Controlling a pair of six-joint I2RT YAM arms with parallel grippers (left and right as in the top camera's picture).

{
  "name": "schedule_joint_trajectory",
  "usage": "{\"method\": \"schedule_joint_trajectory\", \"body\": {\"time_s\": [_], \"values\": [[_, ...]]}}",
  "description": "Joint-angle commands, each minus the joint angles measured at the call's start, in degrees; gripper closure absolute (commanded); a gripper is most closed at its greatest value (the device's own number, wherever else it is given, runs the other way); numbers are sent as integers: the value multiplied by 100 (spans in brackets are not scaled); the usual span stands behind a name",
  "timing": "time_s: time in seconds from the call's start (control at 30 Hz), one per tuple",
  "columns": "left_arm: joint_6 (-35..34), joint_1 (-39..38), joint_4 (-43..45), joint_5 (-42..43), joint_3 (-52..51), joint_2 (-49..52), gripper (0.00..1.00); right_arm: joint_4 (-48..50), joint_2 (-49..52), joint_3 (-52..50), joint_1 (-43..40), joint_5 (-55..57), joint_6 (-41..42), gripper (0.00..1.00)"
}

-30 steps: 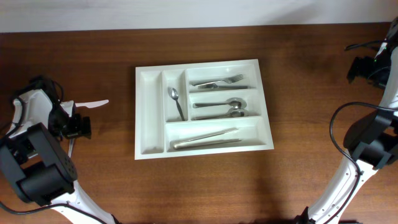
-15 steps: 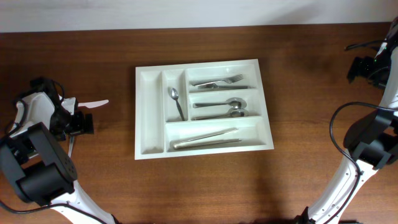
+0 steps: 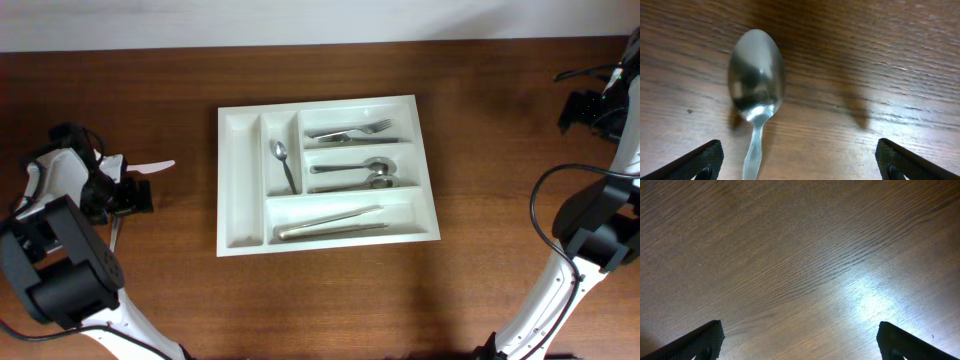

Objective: Pack container
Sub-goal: 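Return the left gripper to the second small spoon and grasp it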

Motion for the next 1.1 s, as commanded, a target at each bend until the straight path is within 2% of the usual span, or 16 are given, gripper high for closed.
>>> {"method": "schedule_joint_trajectory", "body": {"time_s": [0.0,0.1,0.17,0.3,0.33,0.43,0.47,0.53,0.67,1.07], "values": [[120,20,-9,105,-50,317,0,15,33,-11,-31,90,44,1],[118,20,-7,105,-50,348,0,15,33,-11,-31,90,44,1],[118,20,-9,101,-50,348,6,15,33,-11,-31,90,44,1],[109,20,-22,103,-48,348,26,15,33,-11,-31,90,44,1],[109,20,-22,103,-48,348,36,15,33,-11,-31,90,44,1],[107,17,-46,103,-33,348,48,15,33,-11,-31,90,44,1],[103,13,-55,103,-11,348,61,15,33,-11,-31,90,44,1],[22,9,-120,103,85,345,76,15,33,-11,-31,90,44,1],[-68,-31,-284,107,358,345,98,15,33,-11,-31,90,44,1],[-164,-704,-741,105,1296,345,98,15,33,-11,-31,90,44,1]]}}
